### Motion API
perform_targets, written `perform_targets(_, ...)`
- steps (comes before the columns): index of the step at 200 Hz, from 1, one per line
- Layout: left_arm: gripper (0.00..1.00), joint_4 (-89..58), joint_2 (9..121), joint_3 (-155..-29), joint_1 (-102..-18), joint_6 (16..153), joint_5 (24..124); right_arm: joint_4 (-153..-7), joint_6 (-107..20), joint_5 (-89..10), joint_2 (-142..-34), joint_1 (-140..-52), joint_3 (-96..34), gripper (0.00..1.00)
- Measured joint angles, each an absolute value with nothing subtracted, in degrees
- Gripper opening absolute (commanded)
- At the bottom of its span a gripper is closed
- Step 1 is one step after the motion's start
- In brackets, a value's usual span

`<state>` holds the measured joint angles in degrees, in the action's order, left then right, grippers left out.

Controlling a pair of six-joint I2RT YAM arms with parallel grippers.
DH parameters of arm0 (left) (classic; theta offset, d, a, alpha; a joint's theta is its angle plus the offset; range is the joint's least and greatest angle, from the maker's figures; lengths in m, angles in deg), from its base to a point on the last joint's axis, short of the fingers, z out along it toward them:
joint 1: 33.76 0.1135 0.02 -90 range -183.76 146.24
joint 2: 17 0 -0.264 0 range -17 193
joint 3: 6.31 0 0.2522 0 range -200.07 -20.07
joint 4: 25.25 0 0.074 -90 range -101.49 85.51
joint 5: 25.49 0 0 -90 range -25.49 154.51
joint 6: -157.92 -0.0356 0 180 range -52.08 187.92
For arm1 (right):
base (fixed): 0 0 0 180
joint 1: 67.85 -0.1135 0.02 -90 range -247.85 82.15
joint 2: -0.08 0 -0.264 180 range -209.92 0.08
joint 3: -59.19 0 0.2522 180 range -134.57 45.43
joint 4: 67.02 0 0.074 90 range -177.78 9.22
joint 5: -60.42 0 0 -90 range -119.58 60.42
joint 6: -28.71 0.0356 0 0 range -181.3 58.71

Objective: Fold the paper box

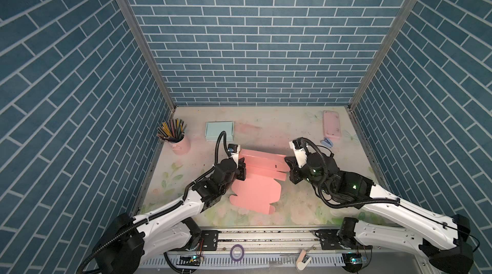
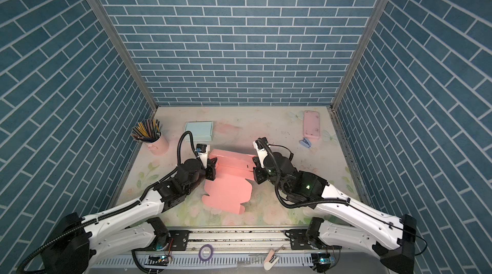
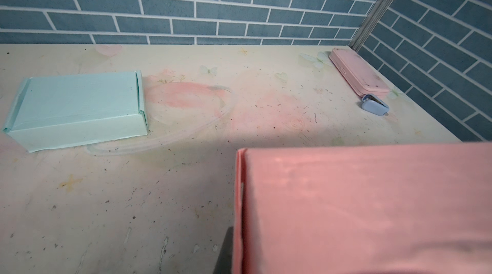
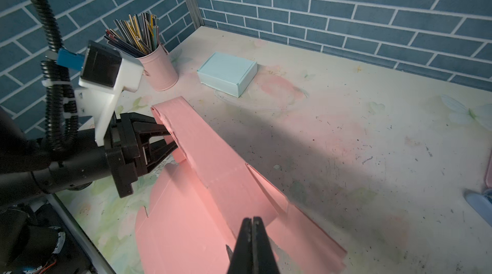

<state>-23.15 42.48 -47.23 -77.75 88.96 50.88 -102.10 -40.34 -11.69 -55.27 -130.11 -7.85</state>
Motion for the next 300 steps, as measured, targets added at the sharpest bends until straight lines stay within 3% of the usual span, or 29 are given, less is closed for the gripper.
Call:
perform_targets(143,0.00,-26.45,42.99,-45.96,-77.59,91.71,53.17,-94.39,-40.34,-14.35,-67.58,-130.98,-8.09,0.00)
perform_targets(153,0.01,-26.19,42.33,-45.94,-77.53,91.95,53.31,-92.84,-40.72,-14.84,-65.50,-130.98,-6.71,0.10)
perform_targets(166,0.01,-25.88,40.36,-45.81,-77.18,92.19,54.16,-90.63,-41.68,-15.95,-60.34,-131.05,-3.21,0.15)
perform_targets(199,0.01,-24.37,32.61,-45.26,-74.38,93.35,57.41,-84.22,-45.24,-21.74,-39.38,-131.14,6.75,0.43)
perform_targets(245,0.01,-17.73,24.58,-46.79,-73.05,94.31,61.24,-78.37,-48.15,-23.32,-22.44,-131.03,13.79,0.54)
perform_targets(300,0.01,-15.13,22.09,-51.56,-72.39,96.67,66.00,-71.09,-48.10,-27.42,-29.39,-130.48,17.79,0.65)
